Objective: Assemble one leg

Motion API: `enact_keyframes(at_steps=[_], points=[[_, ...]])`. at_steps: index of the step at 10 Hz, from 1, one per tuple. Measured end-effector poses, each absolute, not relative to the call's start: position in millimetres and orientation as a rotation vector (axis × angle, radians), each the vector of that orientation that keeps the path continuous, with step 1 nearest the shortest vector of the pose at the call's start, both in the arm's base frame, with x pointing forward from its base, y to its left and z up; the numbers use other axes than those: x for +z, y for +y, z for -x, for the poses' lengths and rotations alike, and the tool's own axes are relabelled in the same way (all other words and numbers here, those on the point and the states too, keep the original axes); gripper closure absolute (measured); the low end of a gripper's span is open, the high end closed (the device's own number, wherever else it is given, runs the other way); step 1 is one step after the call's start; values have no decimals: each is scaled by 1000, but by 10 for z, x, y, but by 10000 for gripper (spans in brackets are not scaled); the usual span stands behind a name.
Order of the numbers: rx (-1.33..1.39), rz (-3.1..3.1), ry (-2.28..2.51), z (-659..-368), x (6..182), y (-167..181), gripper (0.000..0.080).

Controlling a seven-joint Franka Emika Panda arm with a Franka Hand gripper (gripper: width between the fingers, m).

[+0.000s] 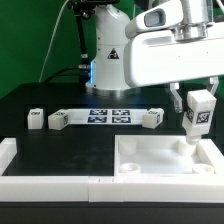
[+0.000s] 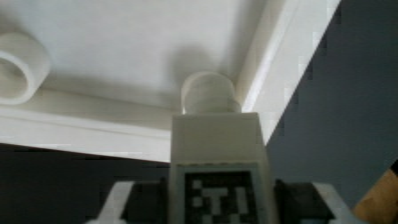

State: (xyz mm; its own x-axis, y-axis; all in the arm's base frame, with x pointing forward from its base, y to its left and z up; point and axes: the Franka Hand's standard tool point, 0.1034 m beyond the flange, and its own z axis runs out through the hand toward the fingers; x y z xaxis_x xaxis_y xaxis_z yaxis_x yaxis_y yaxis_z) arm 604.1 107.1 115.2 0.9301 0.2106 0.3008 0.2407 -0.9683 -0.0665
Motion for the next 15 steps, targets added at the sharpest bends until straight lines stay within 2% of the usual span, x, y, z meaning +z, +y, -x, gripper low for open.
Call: enact_keyframes(at_steps=[3, 5, 7, 13, 15], points=[[-451, 2984, -351, -6065, 1150, 1083, 509], [-482, 2973, -368, -6296, 1111, 1088, 509], [-482, 2970, -358, -6388, 1013, 1082, 509], [-546, 2958, -354, -6322, 852, 1193, 509], [-546, 2958, -354, -6321, 851, 1190, 509]])
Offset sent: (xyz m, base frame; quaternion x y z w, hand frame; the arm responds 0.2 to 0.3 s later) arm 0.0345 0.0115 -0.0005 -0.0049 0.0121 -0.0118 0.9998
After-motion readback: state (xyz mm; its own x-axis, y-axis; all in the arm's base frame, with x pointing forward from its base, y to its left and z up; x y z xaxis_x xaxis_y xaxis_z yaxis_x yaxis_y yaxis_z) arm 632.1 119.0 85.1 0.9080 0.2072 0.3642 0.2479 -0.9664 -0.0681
